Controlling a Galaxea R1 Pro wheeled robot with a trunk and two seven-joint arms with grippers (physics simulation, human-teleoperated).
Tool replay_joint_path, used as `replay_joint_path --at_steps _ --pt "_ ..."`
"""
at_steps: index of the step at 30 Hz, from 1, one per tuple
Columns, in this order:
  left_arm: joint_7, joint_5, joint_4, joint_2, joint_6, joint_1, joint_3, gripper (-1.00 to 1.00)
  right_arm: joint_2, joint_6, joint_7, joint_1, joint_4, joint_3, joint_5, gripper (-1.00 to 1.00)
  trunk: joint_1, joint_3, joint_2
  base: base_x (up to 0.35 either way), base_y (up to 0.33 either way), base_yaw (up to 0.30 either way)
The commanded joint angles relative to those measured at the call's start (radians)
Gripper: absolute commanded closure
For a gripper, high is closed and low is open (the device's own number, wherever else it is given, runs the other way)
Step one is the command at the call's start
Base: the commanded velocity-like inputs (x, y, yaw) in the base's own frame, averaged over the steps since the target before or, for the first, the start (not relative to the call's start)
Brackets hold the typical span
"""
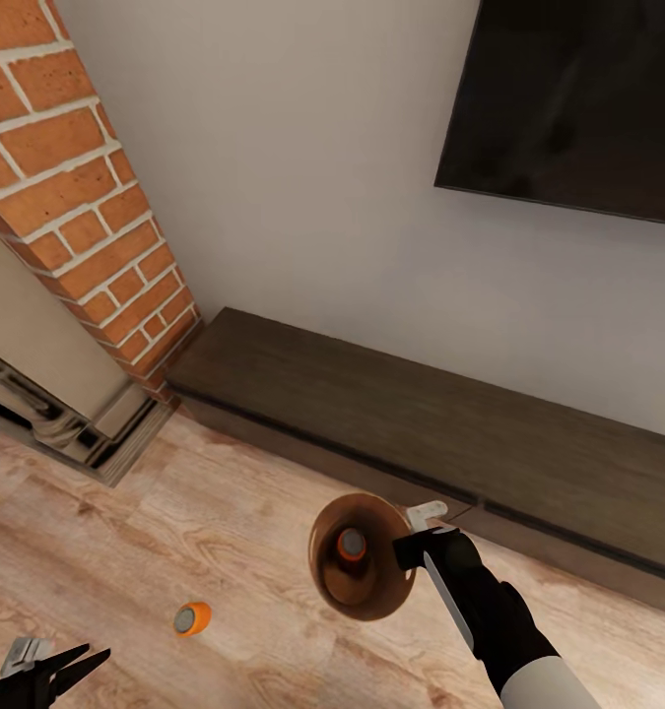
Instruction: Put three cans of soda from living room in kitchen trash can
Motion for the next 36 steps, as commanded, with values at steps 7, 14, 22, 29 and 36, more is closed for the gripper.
replay_joint_path --at_steps 7,14,22,29,36 --pt "-0.002 -0.001 0.000 0.000 -0.002 0.000 0.000 -1.00 0.000 -0.001 0.015 0.000 0.000 -0.001 -0.018 1.00 0.000 0.000 0.000 0.006 0.007 0.000" --pt "-0.003 -0.002 0.000 0.000 -0.002 0.000 0.000 -1.00 0.000 0.000 0.016 0.000 0.000 -0.001 -0.018 1.00 0.000 0.000 0.000 0.001 0.187 -0.007" --pt "-0.004 -0.002 0.000 0.000 -0.002 0.000 0.000 -1.00 0.001 0.000 0.016 0.000 0.000 -0.001 -0.018 1.00 0.000 0.000 0.000 0.000 0.261 -0.174" --pt "-0.004 -0.002 0.000 0.000 -0.004 0.000 0.000 -1.00 0.000 0.000 0.017 0.000 0.000 -0.001 -0.018 1.00 0.000 0.000 0.000 0.000 0.138 -0.255" --pt "-0.004 -0.002 0.000 0.000 -0.004 0.000 -0.001 -1.00 0.000 -0.001 0.017 0.000 0.000 -0.001 -0.018 1.00 0.000 0.000 0.000 0.000 0.018 -0.266"
